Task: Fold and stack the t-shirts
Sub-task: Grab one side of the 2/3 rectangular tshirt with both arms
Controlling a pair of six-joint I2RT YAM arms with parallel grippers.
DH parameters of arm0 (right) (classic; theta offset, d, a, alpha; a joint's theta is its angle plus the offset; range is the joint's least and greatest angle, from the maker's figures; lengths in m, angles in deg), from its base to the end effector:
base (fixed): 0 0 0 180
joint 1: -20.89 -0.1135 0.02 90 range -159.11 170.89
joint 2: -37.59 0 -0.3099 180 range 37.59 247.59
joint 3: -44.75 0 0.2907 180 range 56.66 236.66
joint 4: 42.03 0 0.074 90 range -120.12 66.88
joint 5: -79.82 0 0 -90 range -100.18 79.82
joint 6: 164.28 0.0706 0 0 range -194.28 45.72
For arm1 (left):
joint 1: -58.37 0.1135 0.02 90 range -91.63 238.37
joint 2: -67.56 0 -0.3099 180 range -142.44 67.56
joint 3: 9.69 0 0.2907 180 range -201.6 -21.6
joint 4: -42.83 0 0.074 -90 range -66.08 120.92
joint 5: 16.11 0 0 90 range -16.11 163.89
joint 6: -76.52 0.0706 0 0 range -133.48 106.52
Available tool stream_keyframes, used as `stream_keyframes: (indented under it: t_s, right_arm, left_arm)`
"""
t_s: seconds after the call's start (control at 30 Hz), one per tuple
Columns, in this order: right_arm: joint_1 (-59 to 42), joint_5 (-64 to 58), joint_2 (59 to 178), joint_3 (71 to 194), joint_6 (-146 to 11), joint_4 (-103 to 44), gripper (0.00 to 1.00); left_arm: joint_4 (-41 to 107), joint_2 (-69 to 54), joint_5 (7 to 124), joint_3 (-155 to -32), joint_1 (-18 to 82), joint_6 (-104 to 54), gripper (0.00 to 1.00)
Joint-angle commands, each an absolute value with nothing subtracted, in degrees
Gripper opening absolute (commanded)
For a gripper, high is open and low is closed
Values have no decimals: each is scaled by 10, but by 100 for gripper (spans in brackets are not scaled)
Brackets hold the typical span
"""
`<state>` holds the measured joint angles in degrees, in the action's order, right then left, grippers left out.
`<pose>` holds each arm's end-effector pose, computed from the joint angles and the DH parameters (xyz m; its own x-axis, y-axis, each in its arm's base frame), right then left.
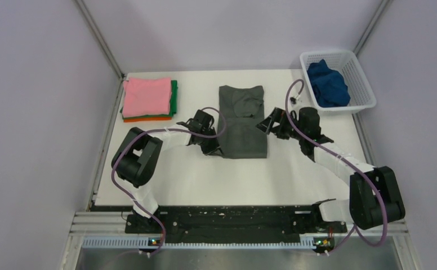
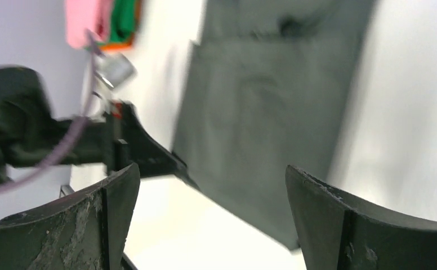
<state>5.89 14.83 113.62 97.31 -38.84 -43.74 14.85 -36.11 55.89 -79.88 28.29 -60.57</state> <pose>0.3207 0.1168 0.2473 -0.6477 0.3705 -0.6658 -0.2925 0.6860 0.6662 0.3379 -0.2209 0.1303 -0.9603 -0.2488 -0.1265 -0.1452 0.8324 -0.5348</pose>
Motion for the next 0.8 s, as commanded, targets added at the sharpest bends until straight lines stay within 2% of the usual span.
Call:
stream_keyframes:
  t_s: [0.0, 0.17, 0.33, 0.6, 0.77]
  right_arm:
    - [75, 142, 1092, 897, -372, -408, 99]
    - [74, 114, 1068, 859, -373, -346, 95]
    - [66, 74, 1093, 841, -351, -325, 74]
    - [35, 53, 1198, 853, -341, -364, 51]
    - [21, 54, 1232, 859, -350, -361, 20]
  left_arm:
    - [123, -400, 606, -787, 281, -591, 0]
    - [129, -381, 607, -765, 281, -594, 0]
    - [134, -376, 600, -761, 281, -594, 0]
    - [141, -373, 598, -753, 281, -597, 0]
    - [138, -371, 599, -750, 281, -598, 0]
